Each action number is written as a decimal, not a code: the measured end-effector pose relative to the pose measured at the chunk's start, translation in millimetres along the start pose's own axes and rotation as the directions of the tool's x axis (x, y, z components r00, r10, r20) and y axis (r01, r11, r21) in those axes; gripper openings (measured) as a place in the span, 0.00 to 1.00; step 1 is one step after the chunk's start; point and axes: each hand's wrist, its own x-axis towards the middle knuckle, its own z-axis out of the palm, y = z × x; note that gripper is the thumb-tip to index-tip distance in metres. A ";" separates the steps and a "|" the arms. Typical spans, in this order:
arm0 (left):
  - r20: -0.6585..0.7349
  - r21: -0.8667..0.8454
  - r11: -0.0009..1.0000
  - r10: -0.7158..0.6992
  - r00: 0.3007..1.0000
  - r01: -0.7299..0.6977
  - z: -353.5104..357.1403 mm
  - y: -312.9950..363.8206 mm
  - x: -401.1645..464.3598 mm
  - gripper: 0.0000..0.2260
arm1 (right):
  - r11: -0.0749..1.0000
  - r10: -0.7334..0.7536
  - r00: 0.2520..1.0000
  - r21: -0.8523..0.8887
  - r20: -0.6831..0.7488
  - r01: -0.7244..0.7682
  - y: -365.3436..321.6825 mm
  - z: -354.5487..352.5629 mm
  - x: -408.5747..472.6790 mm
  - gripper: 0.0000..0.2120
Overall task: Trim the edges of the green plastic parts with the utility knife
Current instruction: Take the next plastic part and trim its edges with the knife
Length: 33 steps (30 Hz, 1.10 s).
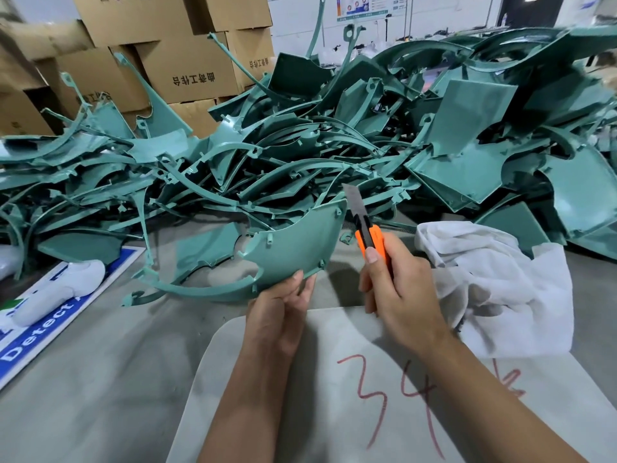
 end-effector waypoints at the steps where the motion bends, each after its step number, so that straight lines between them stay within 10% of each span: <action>1: -0.006 0.004 1.000 -0.002 1.000 0.002 -0.1 -0.2 0.0 0.33 | 1.000 -0.026 0.999 0.002 0.026 0.026 -1.2 1.4 -0.6 0.10; 21: 0.006 0.024 0.999 0.039 0.999 -0.039 -7.9 1.2 5.0 0.34 | 0.980 0.172 0.985 -0.091 -0.032 -0.174 10.3 -2.3 4.4 0.12; 28: 0.013 0.215 0.905 0.373 0.928 -0.367 -5.7 18.6 0.3 0.12 | 0.977 -0.127 0.987 -0.159 0.094 0.141 10.6 -9.7 5.3 0.05; 33: -0.073 0.397 0.708 0.659 0.748 -0.585 -8.5 23.4 1.5 0.06 | 0.961 -0.175 0.931 -0.150 0.319 0.232 11.9 -6.2 2.7 0.06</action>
